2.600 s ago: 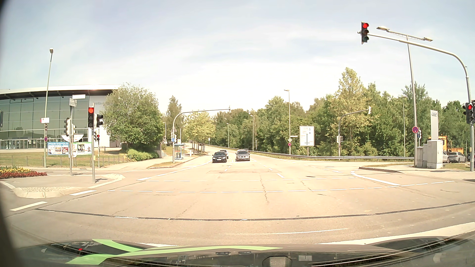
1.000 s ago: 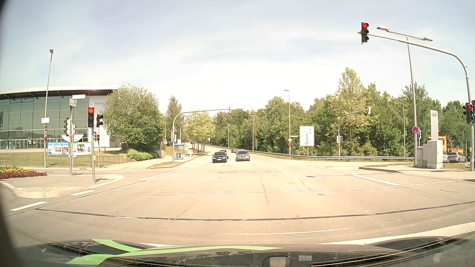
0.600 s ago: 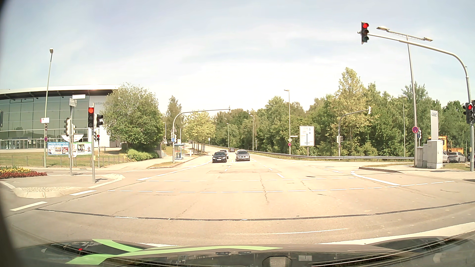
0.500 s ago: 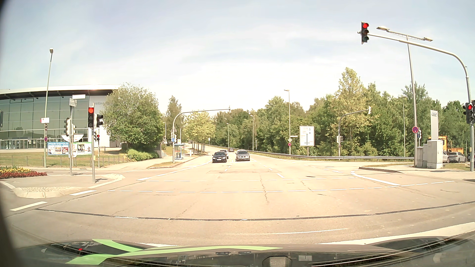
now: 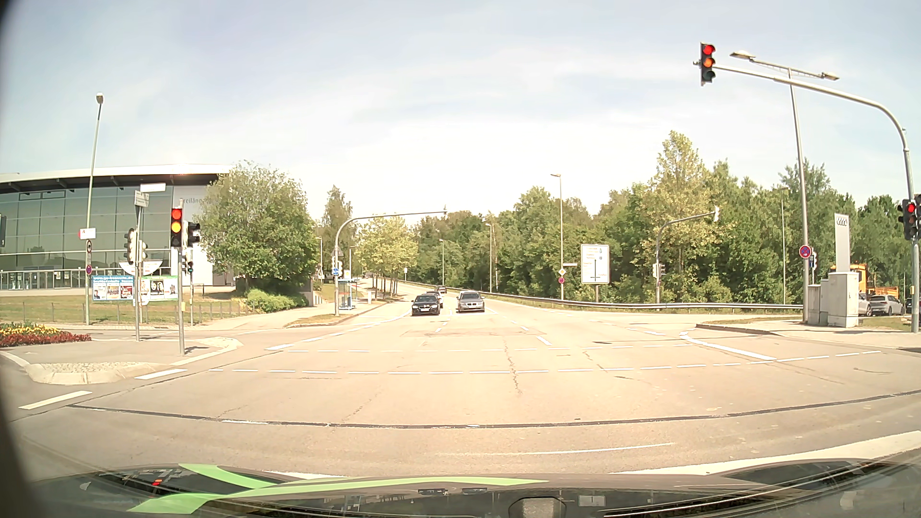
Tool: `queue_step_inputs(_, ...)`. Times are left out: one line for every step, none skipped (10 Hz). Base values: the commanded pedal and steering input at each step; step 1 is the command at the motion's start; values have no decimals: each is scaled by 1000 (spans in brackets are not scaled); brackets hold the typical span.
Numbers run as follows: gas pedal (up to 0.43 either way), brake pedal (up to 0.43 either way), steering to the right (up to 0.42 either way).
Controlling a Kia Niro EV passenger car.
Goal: Follow the waypoints while adhering to traffic rules and regulations
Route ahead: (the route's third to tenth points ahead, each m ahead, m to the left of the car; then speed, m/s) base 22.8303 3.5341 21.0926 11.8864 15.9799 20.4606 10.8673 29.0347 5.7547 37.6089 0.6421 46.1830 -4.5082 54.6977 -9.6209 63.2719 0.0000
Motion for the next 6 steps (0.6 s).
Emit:
queue_step_inputs(0, 183, 8)
queue_step_inputs(0, 183, 8)
queue_step_inputs(0, 183, 8)
queue_step_inputs(0, 171, 8)
queue_step_inputs(0, 159, 8)
queue_step_inputs(0, 152, 8)
